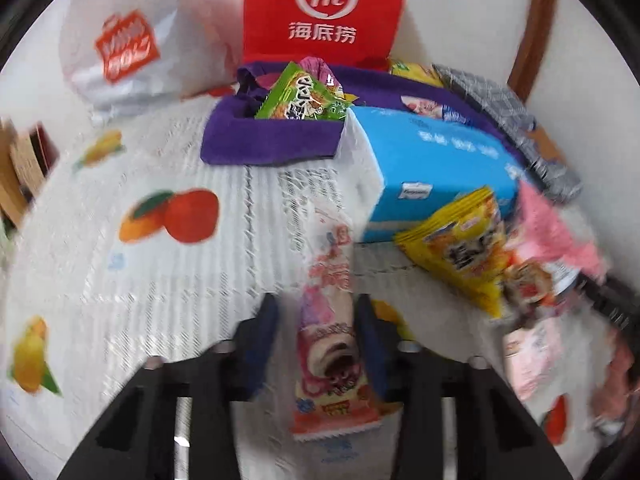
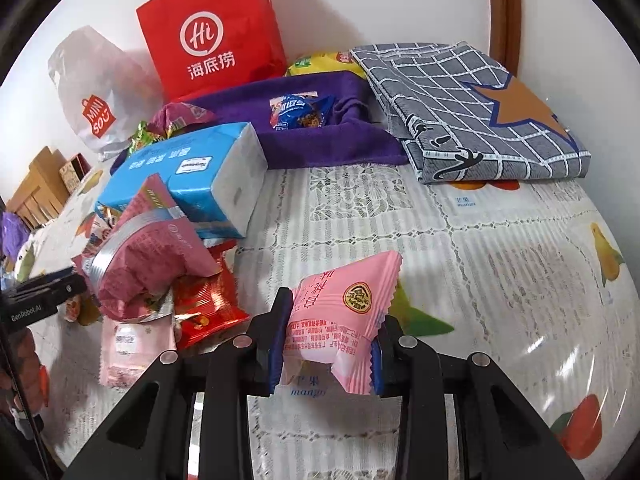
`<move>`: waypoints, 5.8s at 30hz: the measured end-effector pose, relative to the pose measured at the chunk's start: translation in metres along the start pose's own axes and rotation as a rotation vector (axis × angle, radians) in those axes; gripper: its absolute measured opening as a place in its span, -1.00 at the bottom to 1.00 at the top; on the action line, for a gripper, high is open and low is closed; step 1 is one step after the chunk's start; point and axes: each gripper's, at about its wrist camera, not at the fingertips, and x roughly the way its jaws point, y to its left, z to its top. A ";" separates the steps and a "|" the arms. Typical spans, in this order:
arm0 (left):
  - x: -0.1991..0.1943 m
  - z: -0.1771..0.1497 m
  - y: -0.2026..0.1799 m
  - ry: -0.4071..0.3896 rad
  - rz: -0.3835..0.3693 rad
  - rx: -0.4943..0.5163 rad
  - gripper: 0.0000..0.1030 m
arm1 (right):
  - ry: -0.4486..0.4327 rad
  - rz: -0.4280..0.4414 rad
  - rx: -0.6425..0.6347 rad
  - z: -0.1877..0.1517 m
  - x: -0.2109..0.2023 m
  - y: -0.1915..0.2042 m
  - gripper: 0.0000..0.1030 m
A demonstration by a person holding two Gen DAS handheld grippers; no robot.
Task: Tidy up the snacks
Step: 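Lift both held packets and carry them toward the purple towel, then lower the pink cake packet onto the towel and open the right tool, then open the left tool to drop the candy stick packet on the towel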
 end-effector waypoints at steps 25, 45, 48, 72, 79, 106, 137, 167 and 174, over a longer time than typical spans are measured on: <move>-0.003 -0.006 0.013 -0.054 -0.064 -0.029 -0.50 | -0.011 0.006 -0.019 0.004 0.016 0.005 -0.28; -0.043 -0.001 0.017 -0.050 -0.131 -0.089 -0.64 | -0.122 0.005 -0.030 0.018 -0.040 0.014 -0.42; -0.054 0.009 0.011 -0.056 -0.145 -0.084 -0.64 | -0.141 0.015 -0.049 0.028 -0.056 0.022 -0.42; -0.097 0.134 -0.002 -0.139 -0.208 -0.087 -0.63 | -0.259 0.063 -0.131 0.152 -0.092 0.073 -0.42; -0.083 0.164 0.030 -0.153 -0.155 -0.128 -0.63 | -0.245 0.063 -0.117 0.192 -0.060 0.069 -0.42; 0.046 0.231 0.036 -0.010 -0.210 -0.155 -0.63 | -0.065 0.028 -0.128 0.249 0.074 0.039 -0.42; 0.062 0.227 0.033 0.050 -0.223 -0.148 -0.63 | 0.155 0.012 -0.254 0.225 0.132 0.070 -0.30; 0.089 0.227 0.010 0.153 -0.187 -0.087 -0.60 | 0.013 -0.001 -0.169 0.246 0.080 0.060 0.21; 0.089 0.227 0.009 0.160 -0.175 -0.088 -0.58 | 0.005 -0.010 -0.181 0.245 0.074 0.063 0.21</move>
